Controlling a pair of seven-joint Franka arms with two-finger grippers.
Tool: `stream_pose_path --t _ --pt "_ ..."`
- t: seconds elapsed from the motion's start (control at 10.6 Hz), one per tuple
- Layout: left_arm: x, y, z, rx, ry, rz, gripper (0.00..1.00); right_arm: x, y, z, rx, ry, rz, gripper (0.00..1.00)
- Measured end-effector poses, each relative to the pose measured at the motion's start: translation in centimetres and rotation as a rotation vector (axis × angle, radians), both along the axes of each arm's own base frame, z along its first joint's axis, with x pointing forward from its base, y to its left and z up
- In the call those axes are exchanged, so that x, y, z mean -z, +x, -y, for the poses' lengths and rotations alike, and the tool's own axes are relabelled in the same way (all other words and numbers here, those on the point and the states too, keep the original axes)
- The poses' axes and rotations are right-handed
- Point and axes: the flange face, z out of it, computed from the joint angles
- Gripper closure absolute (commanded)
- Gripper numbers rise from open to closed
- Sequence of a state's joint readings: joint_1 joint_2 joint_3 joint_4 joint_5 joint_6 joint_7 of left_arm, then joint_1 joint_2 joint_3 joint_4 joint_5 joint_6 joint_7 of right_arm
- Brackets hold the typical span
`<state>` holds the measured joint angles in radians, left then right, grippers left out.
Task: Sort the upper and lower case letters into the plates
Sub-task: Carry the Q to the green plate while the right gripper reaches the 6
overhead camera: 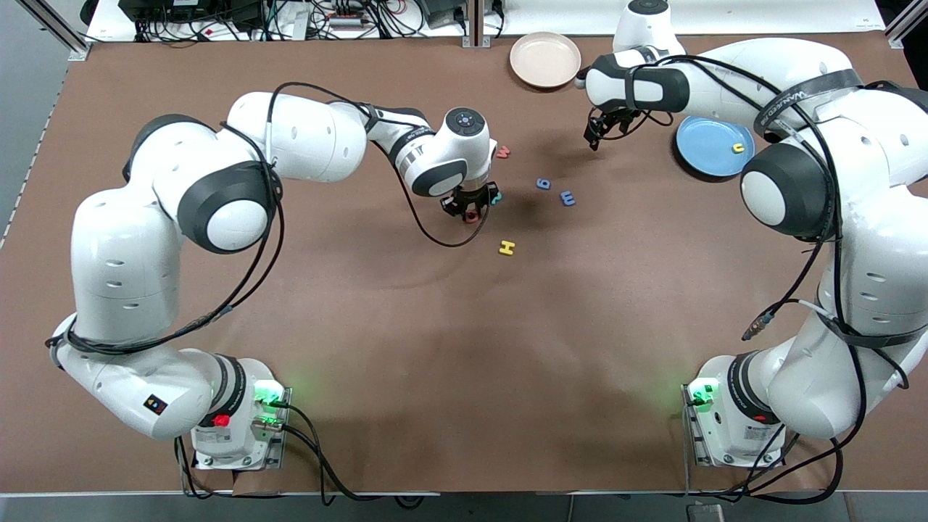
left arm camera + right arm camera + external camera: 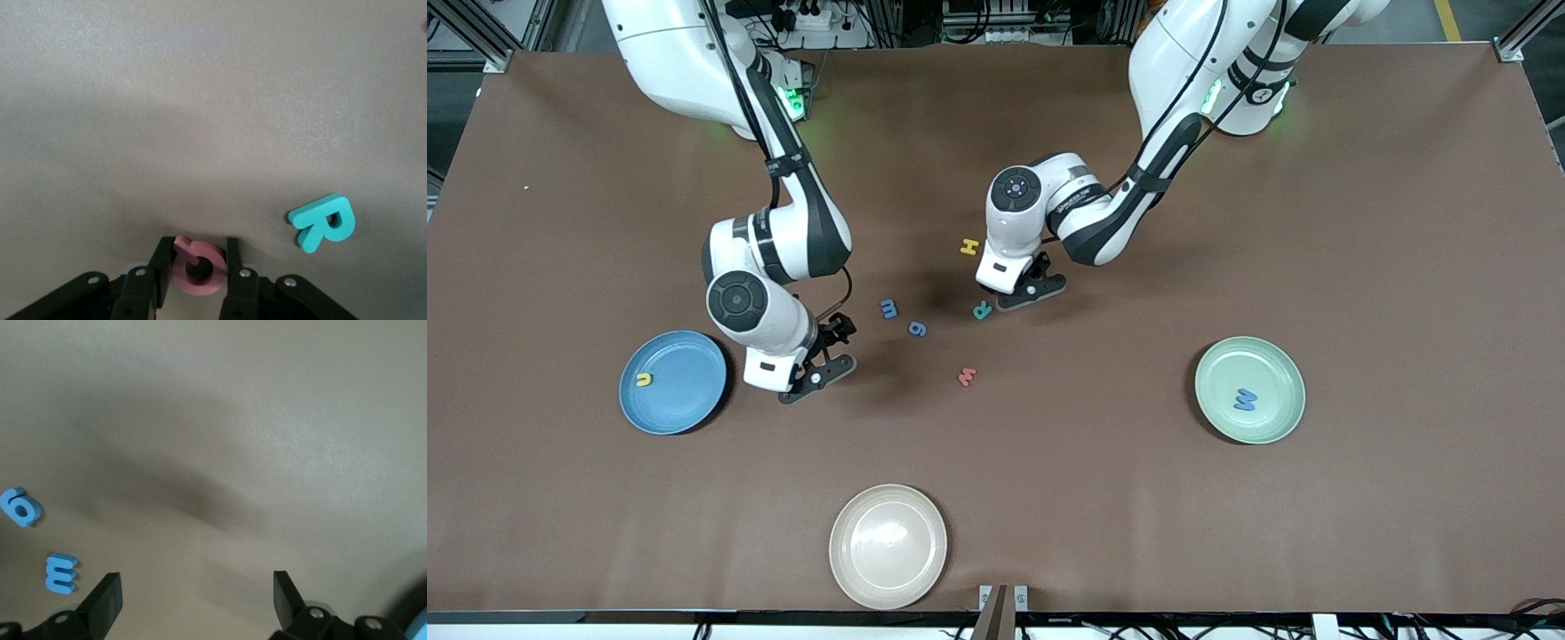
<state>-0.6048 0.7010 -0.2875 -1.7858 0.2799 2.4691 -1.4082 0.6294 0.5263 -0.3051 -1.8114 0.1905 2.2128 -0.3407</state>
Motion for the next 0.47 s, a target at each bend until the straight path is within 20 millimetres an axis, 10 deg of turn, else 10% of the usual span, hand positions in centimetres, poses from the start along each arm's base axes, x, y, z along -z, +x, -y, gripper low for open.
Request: stream_pose_path --t 0.47 --pt "-6.6 5.6 -3.7 -0.081 0.002 0.072 1.0 -0.3 -1.5 -4.9 -0.1 0.018 0.043 0.0"
